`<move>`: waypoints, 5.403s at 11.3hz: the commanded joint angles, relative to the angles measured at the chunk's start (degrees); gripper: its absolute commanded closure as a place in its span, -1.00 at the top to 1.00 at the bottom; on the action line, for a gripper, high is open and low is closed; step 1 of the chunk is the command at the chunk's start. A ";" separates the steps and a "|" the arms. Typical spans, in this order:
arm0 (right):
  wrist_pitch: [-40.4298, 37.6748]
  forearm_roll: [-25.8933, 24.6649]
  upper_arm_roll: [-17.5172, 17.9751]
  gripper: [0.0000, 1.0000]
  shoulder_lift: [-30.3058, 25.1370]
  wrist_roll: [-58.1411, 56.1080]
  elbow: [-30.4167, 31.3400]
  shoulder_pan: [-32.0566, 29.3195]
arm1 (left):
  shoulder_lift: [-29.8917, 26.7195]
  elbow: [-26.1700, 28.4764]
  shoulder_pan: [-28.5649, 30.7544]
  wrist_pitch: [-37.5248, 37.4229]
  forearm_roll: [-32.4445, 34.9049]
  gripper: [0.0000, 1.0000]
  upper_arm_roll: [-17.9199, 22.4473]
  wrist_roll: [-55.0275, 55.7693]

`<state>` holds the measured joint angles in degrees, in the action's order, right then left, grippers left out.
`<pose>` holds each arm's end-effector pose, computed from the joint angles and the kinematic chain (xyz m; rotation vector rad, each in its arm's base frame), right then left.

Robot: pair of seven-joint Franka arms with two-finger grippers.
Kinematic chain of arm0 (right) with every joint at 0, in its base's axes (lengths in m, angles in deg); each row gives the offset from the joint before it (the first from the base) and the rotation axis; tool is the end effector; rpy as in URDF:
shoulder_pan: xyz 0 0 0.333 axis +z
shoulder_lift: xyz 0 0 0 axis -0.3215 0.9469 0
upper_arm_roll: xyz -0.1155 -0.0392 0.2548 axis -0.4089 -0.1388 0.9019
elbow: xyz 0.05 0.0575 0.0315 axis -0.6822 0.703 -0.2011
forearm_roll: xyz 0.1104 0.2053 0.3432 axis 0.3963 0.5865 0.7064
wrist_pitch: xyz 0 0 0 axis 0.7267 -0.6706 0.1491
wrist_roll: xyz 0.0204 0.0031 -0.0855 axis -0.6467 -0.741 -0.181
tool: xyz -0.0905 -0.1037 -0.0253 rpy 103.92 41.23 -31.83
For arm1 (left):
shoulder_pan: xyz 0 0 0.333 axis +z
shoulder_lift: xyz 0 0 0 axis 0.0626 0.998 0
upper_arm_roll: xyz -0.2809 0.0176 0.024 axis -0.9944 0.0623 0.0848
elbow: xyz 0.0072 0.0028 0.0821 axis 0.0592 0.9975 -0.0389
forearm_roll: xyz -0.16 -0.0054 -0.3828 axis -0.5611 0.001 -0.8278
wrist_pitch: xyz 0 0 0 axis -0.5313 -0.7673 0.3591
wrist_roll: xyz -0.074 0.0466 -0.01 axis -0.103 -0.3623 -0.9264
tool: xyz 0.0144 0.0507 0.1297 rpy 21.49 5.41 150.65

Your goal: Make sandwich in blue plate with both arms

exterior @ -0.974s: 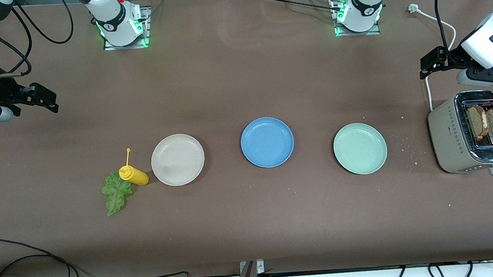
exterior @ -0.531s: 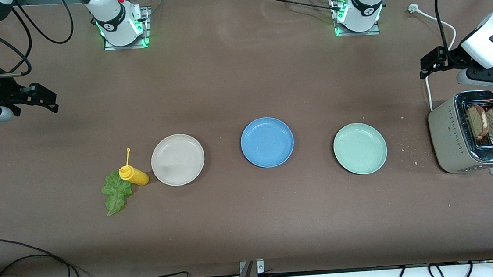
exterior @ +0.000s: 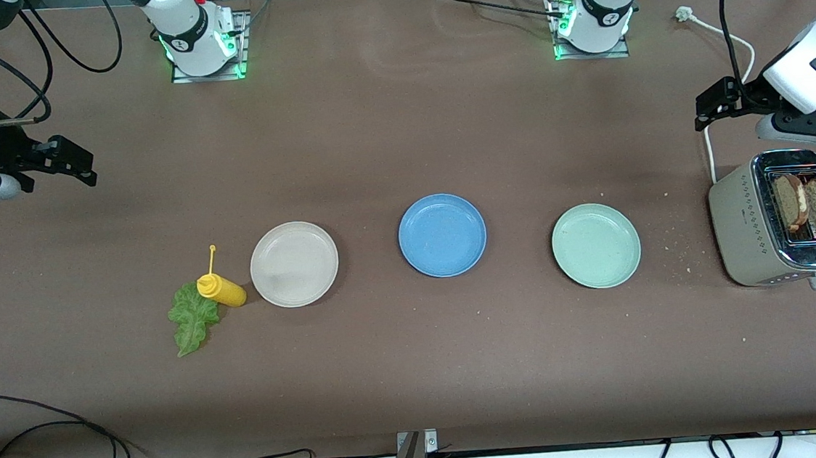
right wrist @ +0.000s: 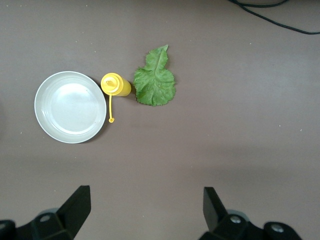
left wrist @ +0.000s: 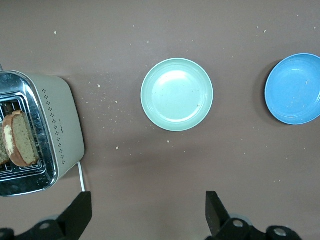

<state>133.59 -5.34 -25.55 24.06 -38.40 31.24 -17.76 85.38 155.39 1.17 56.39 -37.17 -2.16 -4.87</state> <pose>0.5803 0.0303 0.5165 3.1231 0.0687 0.0558 0.5734 -0.0266 0.5174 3.1010 -0.2758 -0.1057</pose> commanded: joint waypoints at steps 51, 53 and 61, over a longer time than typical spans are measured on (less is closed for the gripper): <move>-2.39 2.68 0.08 1.00 -0.32 -0.45 -0.93 -0.03 | 25.51 -4.50 17.09 10.64 15.05 -1.00 0.98 -7.39; -2.48 2.68 0.08 1.00 -0.06 -0.27 -0.93 -0.12 | 24.63 -4.76 17.53 10.38 16.45 -1.00 1.07 -9.05; -4.15 1.44 -1.41 1.00 2.05 -0.72 -2.07 -1.43 | 16.72 -16.17 17.18 -14.11 15.41 -1.00 -7.87 -10.13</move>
<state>131.01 -3.83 -26.31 24.76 -38.40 31.06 -18.11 102.33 144.19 18.42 50.11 -21.87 -4.59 -14.67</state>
